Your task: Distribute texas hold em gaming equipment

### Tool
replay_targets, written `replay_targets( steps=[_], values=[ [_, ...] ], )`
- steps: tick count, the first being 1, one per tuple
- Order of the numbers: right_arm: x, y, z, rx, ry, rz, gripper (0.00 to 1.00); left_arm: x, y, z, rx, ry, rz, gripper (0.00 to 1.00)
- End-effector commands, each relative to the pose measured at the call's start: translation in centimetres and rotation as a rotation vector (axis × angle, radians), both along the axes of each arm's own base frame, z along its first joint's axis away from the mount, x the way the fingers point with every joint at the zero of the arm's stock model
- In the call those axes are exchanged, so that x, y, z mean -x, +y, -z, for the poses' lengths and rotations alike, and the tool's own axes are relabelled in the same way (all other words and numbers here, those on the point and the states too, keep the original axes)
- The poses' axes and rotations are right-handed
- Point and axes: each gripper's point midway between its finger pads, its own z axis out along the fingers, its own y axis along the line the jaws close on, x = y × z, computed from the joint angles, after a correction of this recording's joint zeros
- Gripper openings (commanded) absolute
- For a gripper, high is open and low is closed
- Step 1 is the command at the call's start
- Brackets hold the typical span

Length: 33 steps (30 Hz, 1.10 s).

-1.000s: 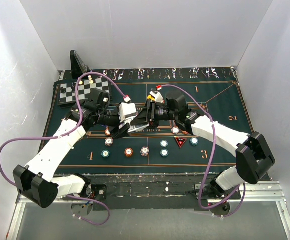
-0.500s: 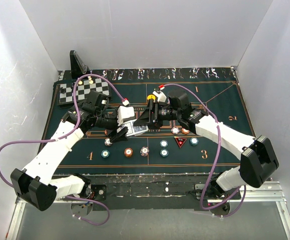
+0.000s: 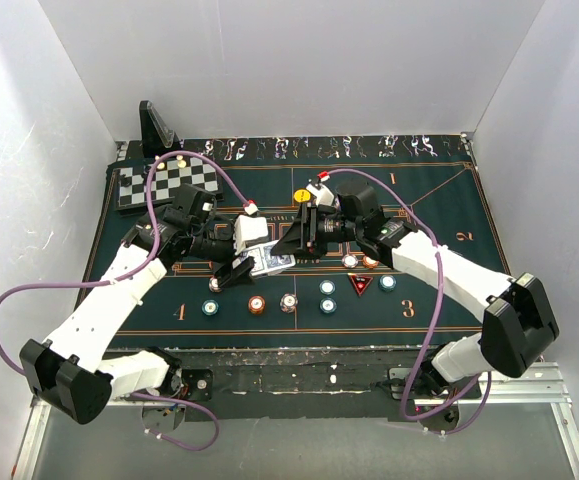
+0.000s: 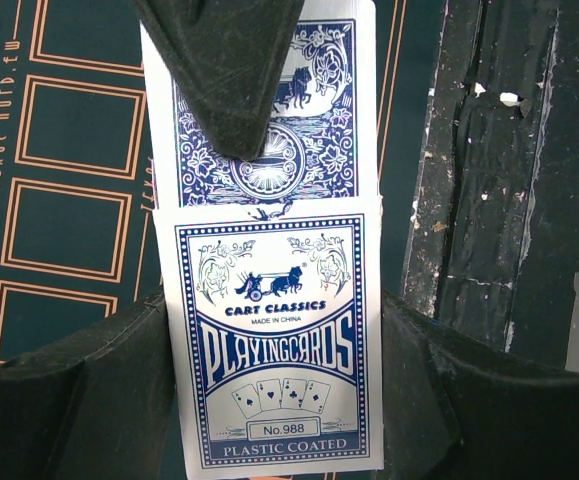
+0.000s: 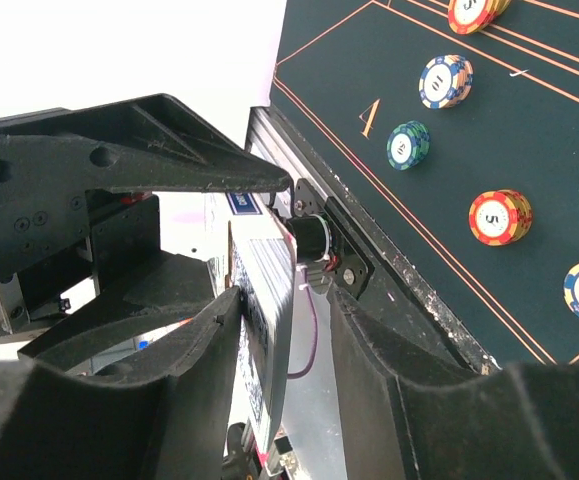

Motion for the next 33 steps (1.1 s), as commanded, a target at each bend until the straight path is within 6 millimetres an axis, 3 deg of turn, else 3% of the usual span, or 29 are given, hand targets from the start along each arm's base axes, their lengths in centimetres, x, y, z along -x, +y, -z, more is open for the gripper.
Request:
replay_targets(
  steps=[1,16,27,33],
  values=[
    [0.4,-1.0,-1.3,-0.011,-0.049,0.002,0.46,0.3,-0.1,-1.2,0.039,-0.032,0.01,0.21],
    [0.2,-3.1,-0.4,0.007,-0.036,0.047,0.4,0.4,-0.2,-1.3,0.049,-0.021,-0.004,0.18],
    [-0.4,-4.7,-1.1,0.032,-0.079,0.092,0.38,0.5,0.0,-0.6,0.036,-0.01,-0.01,0.18],
    [0.3,-3.7,-2.8,-0.026,-0.097,0.046,0.66,0.2,0.0,-0.4,0.02,-0.004,-0.013,0.2]
  ],
)
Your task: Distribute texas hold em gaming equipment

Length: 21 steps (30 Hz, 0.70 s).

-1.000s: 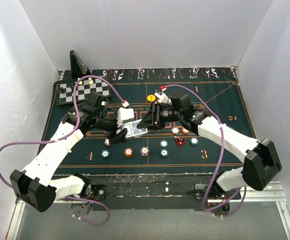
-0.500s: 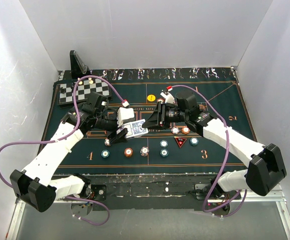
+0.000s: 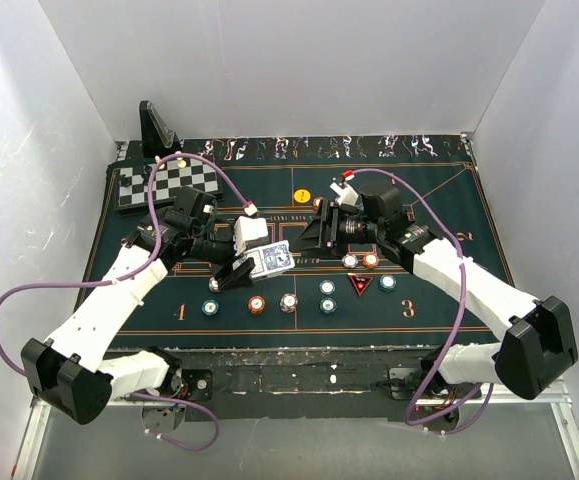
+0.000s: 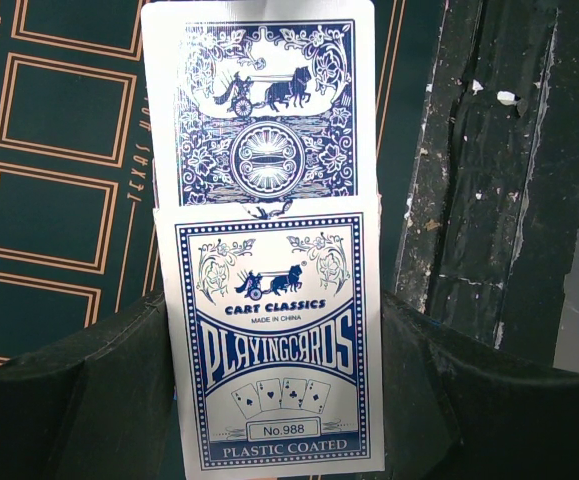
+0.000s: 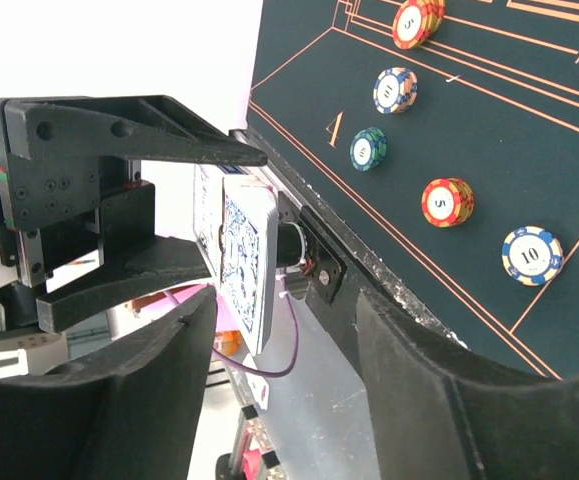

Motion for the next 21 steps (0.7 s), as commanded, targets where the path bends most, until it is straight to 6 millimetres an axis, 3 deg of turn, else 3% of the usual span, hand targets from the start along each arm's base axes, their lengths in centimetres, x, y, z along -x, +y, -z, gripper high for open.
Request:
replay_targets(
  steps=[1,9,18,21],
  values=[
    [0.8,0.8,-2.4,-0.055,-0.068,-0.049,0.68,-0.2,-0.1,-1.0,0.021,-0.038,0.006,0.2],
    [1.9,3.6,-0.6,-0.026,-0.017,-0.105,0.69,-0.7,-0.4,-1.7,0.036,-0.051,-0.004,0.21],
    [1.3,3.6,0.1,-0.028,-0.008,-0.077,0.48,-0.4,-0.5,-2.1,0.053,-0.049,-0.004,0.22],
    [0.5,3.6,-0.2,-0.033,-0.008,-0.068,0.45,-0.2,-0.6,-2.3,0.059,-0.044,-0.004,0.21]
  ],
)
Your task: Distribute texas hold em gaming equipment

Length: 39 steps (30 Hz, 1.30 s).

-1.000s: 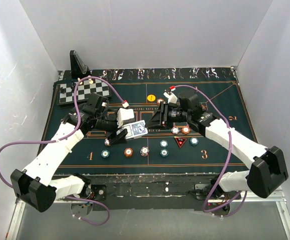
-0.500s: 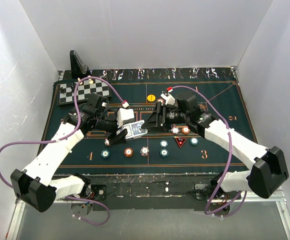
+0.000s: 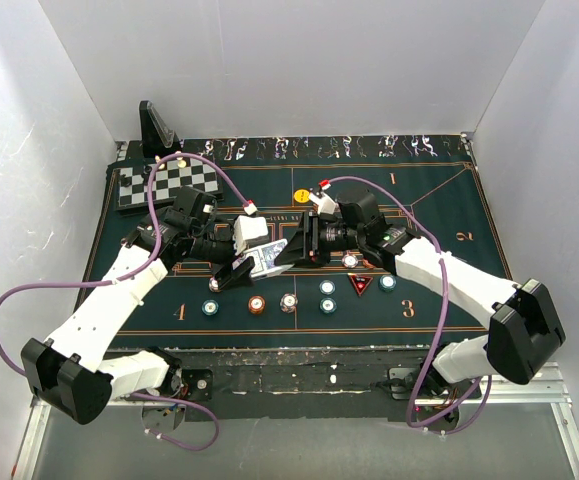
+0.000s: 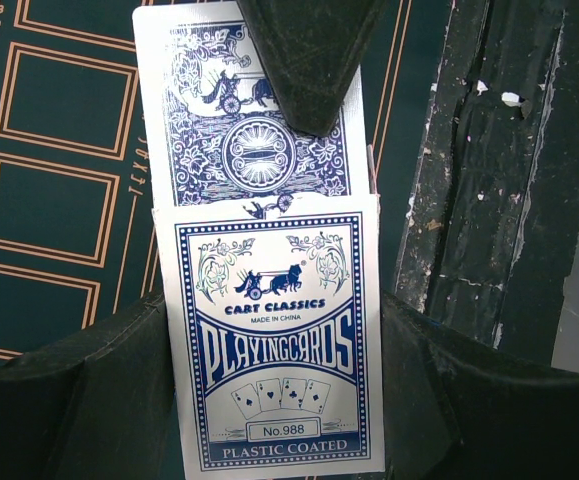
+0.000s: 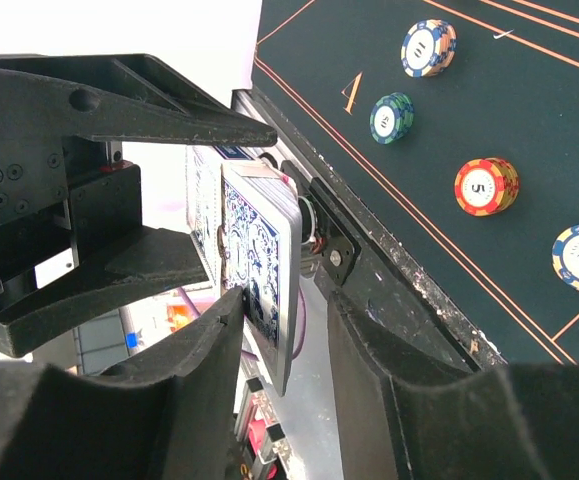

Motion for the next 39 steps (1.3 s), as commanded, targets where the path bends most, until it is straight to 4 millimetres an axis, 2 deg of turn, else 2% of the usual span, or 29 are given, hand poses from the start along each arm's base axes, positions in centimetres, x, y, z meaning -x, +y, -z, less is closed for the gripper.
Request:
replay_targets(
  steps=[1,7,22,39],
  values=[
    [-1.7,0.2,-1.8,-0.042,-0.052,0.026,0.45,0.0,-0.7,-2.4,0.07,-0.046,0.014,0.22],
    [-2.0,-0.1,-1.9,-0.039,-0.053,0.029,0.43,0.0,-0.7,-2.5,0.074,-0.05,0.015,0.22],
    [0.1,-2.0,-0.8,-0.017,-0.034,0.033,0.42,-0.3,-1.2,-3.1,0.101,-0.046,-0.002,0.22],
    [-1.5,-4.1,-1.9,0.0,-0.071,0.088,0.41,-0.1,-1.1,-3.2,0.101,-0.05,0.0,0.22]
  ],
)
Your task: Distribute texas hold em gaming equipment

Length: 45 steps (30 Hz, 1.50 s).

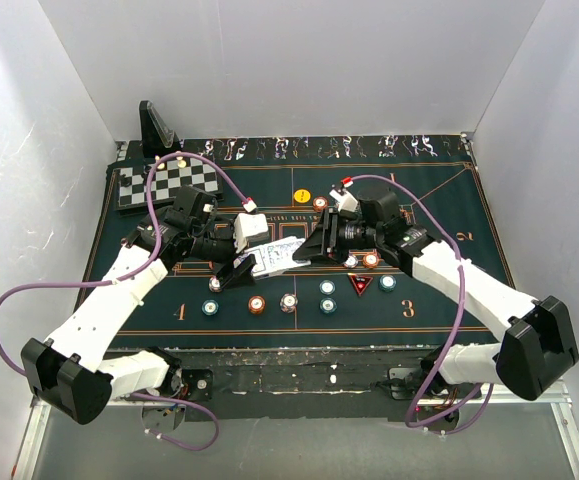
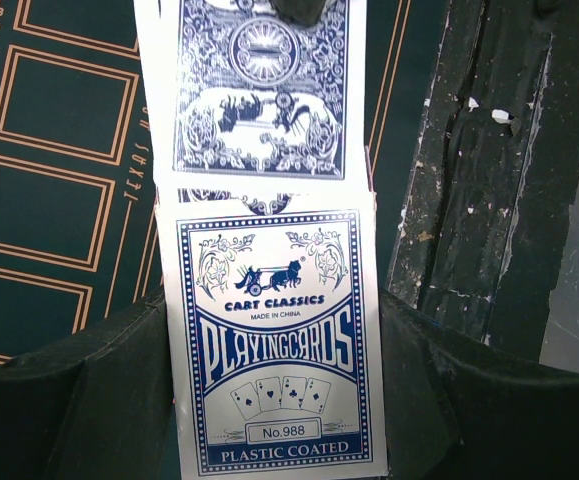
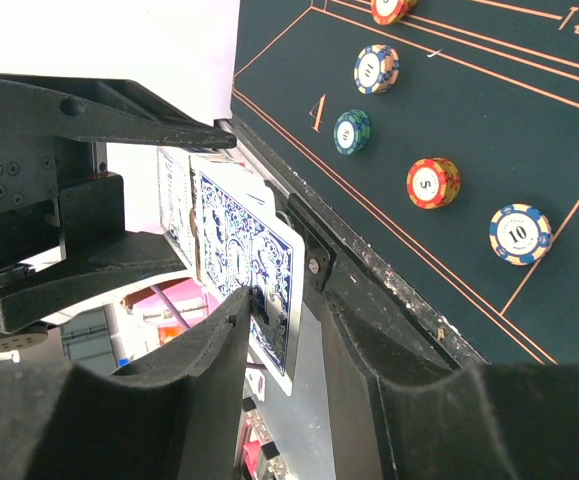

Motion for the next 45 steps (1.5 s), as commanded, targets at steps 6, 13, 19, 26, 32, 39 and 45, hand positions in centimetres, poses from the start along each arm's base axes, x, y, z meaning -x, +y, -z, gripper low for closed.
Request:
replay_targets(
  steps=[6,13,19,26,32,39,45],
  values=[
    [-0.3,-1.0,-3.2,-0.037,-0.083,0.008,0.41,-0.1,-0.8,-2.7,0.078,-0.071,0.026,0.22],
    [-0.1,-1.0,-4.4,-0.054,-0.101,-0.004,0.39,0.0,-0.7,-2.5,0.076,-0.071,0.021,0.21],
    [0.2,-1.1,-5.4,-0.061,-0.118,-0.02,0.38,0.0,-0.5,-2.2,0.07,-0.071,0.017,0.2],
    [0.7,-1.6,-4.5,-0.036,-0.108,-0.02,0.29,-0.1,-0.6,-2.2,0.074,-0.067,0.008,0.18],
    [0.9,-2.2,-3.6,-0.005,-0.11,-0.014,0.24,-0.2,-0.7,-2.6,0.085,-0.068,0.003,0.18],
    [0.9,-2.7,-2.8,0.025,-0.099,-0.008,0.3,-0.2,-0.9,-3.0,0.096,-0.066,-0.001,0.17],
    [0.8,-3.2,-2.5,0.031,-0.094,0.003,0.33,-0.2,-0.9,-3.1,0.099,-0.06,-0.003,0.17]
  ],
)
